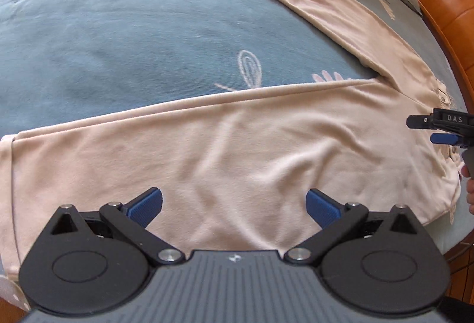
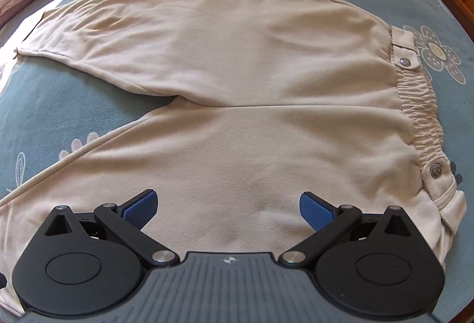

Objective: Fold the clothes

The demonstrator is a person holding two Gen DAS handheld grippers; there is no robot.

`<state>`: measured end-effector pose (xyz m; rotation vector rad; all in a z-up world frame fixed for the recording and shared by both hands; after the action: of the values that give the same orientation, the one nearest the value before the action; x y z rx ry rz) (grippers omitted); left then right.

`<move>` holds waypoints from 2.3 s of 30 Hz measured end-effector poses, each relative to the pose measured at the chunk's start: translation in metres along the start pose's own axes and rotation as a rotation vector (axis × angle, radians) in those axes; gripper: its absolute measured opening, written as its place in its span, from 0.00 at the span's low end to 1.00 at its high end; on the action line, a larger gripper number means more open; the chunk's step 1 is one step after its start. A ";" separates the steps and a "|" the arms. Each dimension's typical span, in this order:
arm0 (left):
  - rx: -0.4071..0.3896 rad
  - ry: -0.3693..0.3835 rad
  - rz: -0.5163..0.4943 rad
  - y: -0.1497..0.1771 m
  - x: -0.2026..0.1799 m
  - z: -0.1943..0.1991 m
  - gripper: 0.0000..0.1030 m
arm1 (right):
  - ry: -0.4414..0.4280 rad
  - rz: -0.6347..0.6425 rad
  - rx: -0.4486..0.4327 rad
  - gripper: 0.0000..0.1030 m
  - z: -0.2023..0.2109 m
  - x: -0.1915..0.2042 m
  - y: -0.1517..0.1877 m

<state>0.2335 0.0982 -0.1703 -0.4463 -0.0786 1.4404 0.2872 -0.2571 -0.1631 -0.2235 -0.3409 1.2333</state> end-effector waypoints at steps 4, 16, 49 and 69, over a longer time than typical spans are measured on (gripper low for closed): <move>-0.011 -0.039 0.141 0.017 0.052 0.012 0.99 | -0.076 0.065 0.041 1.00 -0.004 0.054 0.004; -0.069 -0.089 0.295 0.051 0.119 0.038 0.99 | -0.101 0.277 0.090 1.00 -0.018 0.140 0.017; -0.065 0.137 0.031 -0.028 0.170 0.048 0.99 | -0.210 0.375 0.072 1.00 0.001 0.323 0.073; -0.031 0.078 -0.123 -0.059 0.027 0.030 0.99 | -0.382 0.334 0.051 1.00 0.013 0.221 0.043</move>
<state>0.2833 0.1278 -0.1287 -0.5141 -0.0642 1.3013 0.3089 -0.0338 -0.1367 0.0039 -0.6191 1.6157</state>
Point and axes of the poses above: each gripper's, at about its wrist camera, not at the fingertips, and z roughly against the way its jaws point, x to its left, y to its underside, the point moved 6 cm from there along -z, roughly the way its jaws point, and after that the axes turned 6 degrees about -z, right-handed, at the moved point
